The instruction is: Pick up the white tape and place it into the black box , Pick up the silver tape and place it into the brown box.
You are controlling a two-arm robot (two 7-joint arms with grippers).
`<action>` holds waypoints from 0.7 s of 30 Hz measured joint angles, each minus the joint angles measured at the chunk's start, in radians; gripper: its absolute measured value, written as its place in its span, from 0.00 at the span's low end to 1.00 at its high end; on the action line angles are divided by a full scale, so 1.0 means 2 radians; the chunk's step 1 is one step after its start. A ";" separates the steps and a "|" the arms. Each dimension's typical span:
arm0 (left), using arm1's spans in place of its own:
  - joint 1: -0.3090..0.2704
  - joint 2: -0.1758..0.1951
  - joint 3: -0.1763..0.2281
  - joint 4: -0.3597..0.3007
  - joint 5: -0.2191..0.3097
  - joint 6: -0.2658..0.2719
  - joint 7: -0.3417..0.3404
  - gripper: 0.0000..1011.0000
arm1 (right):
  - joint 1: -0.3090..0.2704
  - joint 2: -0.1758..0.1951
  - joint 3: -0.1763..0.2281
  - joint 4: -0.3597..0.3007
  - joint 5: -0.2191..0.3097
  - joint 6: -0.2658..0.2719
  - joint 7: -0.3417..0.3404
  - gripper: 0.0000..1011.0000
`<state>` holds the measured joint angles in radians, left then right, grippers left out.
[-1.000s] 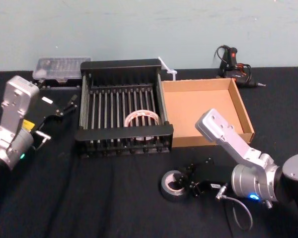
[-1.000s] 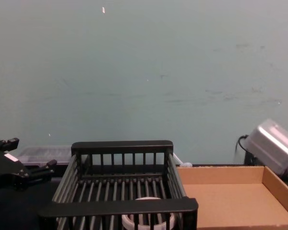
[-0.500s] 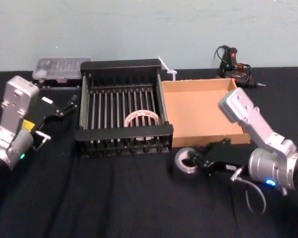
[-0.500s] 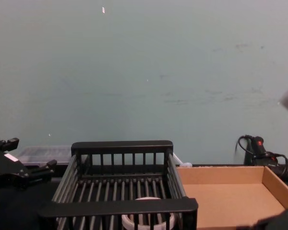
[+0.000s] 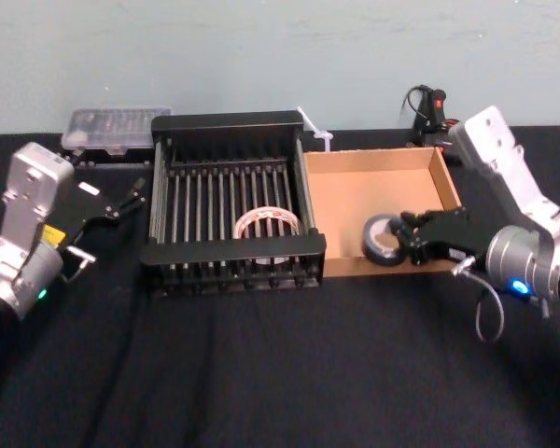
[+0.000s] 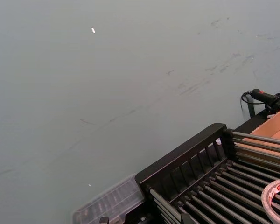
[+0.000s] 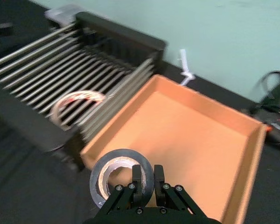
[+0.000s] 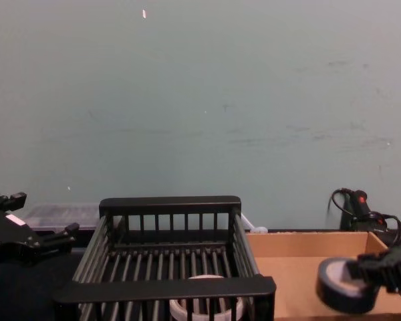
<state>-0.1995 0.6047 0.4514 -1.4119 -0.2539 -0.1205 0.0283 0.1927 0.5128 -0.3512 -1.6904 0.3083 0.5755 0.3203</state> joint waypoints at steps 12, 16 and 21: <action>0.000 0.000 0.000 0.000 0.000 0.000 0.000 0.99 | 0.040 -0.046 0.020 0.066 -0.020 0.001 -0.033 0.16; 0.000 0.000 0.000 0.000 0.000 0.000 0.000 0.99 | 0.048 -0.055 0.023 0.080 -0.024 0.001 -0.034 0.16; 0.000 0.000 0.000 0.000 0.000 0.000 0.000 0.99 | 0.050 -0.057 0.024 0.083 -0.025 0.001 -0.035 0.16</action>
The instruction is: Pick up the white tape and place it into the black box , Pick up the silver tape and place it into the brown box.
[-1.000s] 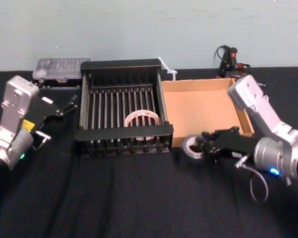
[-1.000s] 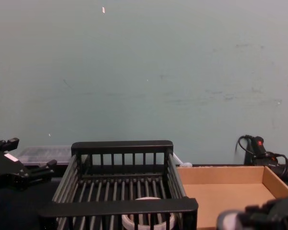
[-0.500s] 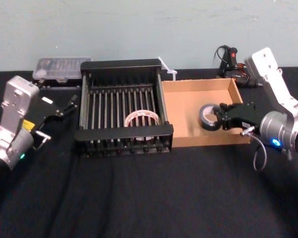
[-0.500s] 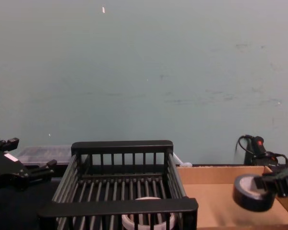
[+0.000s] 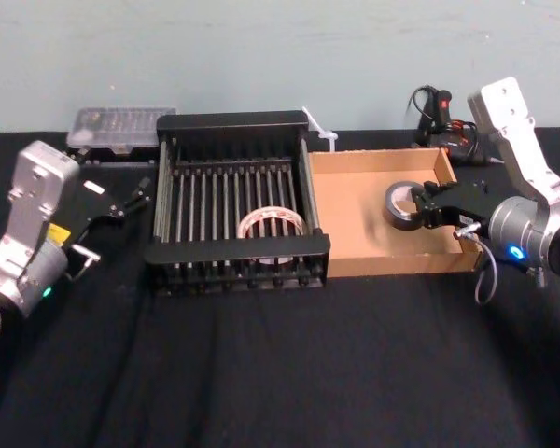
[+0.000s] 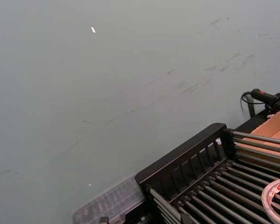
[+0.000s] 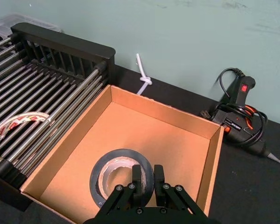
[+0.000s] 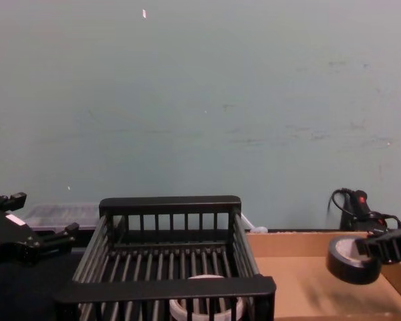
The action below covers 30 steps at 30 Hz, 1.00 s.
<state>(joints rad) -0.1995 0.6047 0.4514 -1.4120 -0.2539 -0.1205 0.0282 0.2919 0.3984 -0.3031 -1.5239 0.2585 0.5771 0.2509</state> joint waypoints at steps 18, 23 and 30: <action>0.000 0.000 0.000 0.000 0.000 0.000 0.000 0.99 | -0.001 0.002 -0.001 -0.003 0.000 -0.001 0.000 0.27; 0.000 0.000 0.000 0.000 0.000 0.000 0.000 0.99 | -0.001 0.002 -0.001 -0.003 0.000 -0.001 0.000 0.42; 0.000 0.000 0.000 0.000 0.000 0.000 0.000 0.99 | -0.002 0.002 -0.001 -0.003 0.001 -0.001 0.000 0.67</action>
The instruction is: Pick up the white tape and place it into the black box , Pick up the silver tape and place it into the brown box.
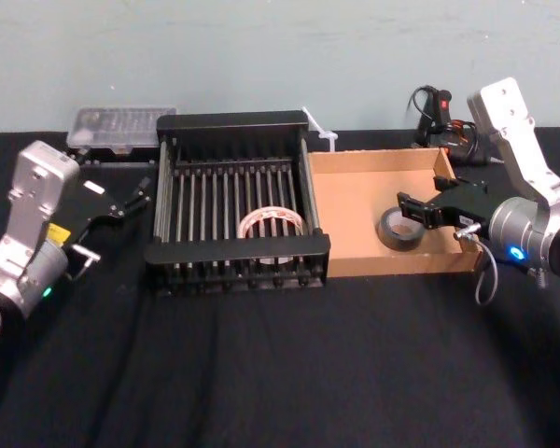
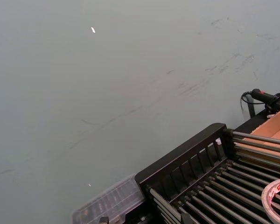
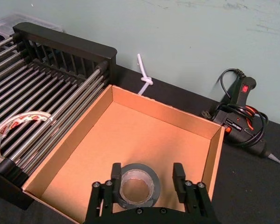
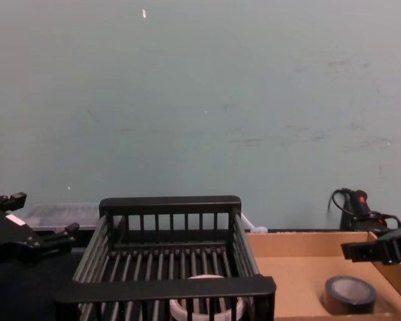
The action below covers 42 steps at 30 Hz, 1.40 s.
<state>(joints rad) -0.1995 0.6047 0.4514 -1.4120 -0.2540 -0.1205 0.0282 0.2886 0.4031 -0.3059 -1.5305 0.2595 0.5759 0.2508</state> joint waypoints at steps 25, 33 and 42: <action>0.000 0.000 0.000 0.000 0.000 0.000 0.000 0.99 | -0.027 -0.004 0.009 -0.022 -0.029 -0.060 -0.023 0.99; 0.000 0.000 0.000 0.000 0.000 0.000 0.000 0.99 | -0.076 -0.010 0.022 -0.047 -0.078 -0.157 -0.077 0.99; 0.000 0.000 0.000 0.000 0.000 0.000 0.000 0.99 | -0.140 -0.013 0.044 -0.070 -0.110 -0.233 -0.118 0.99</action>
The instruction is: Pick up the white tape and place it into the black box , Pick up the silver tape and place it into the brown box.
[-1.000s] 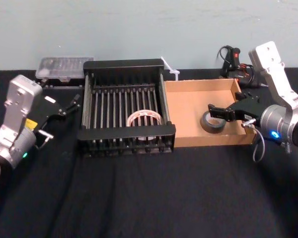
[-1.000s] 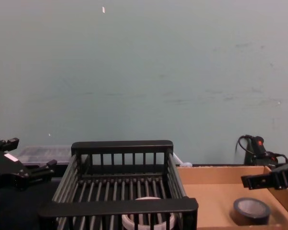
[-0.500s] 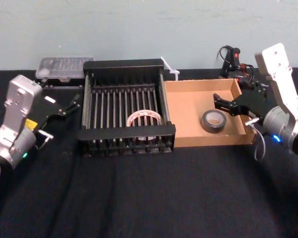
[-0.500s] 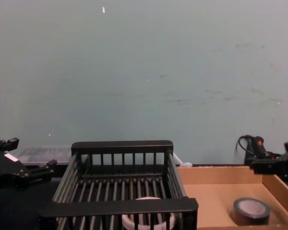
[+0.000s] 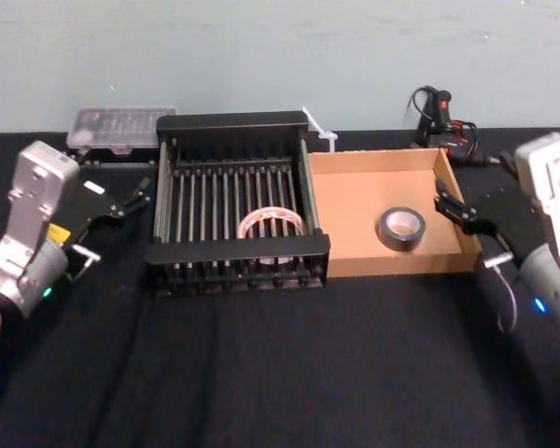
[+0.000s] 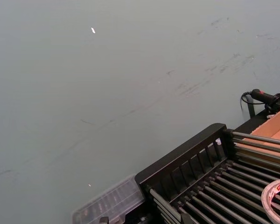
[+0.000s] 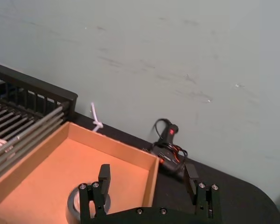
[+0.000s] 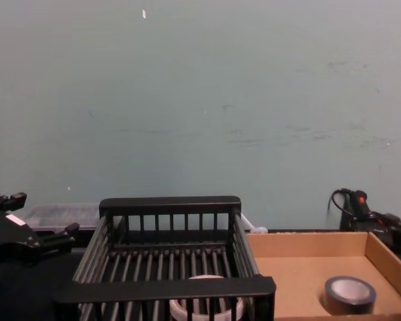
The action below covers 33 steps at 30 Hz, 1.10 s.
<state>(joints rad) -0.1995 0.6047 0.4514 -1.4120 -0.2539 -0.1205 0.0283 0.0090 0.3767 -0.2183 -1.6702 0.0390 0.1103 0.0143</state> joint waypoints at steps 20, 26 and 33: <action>0.000 0.000 0.000 0.000 0.000 0.000 0.000 0.99 | -0.044 -0.007 0.026 -0.005 -0.010 -0.012 -0.009 0.99; 0.000 0.000 0.000 0.000 0.000 0.000 0.000 0.99 | -0.043 -0.006 0.026 -0.004 -0.010 -0.012 -0.008 0.99; 0.000 0.000 0.000 0.000 0.000 0.000 0.000 0.99 | -0.043 -0.006 0.025 -0.004 -0.010 -0.011 -0.008 0.99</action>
<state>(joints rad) -0.1995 0.6047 0.4514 -1.4120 -0.2539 -0.1205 0.0283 -0.0771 0.3651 -0.1681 -1.6785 0.0200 0.0874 -0.0011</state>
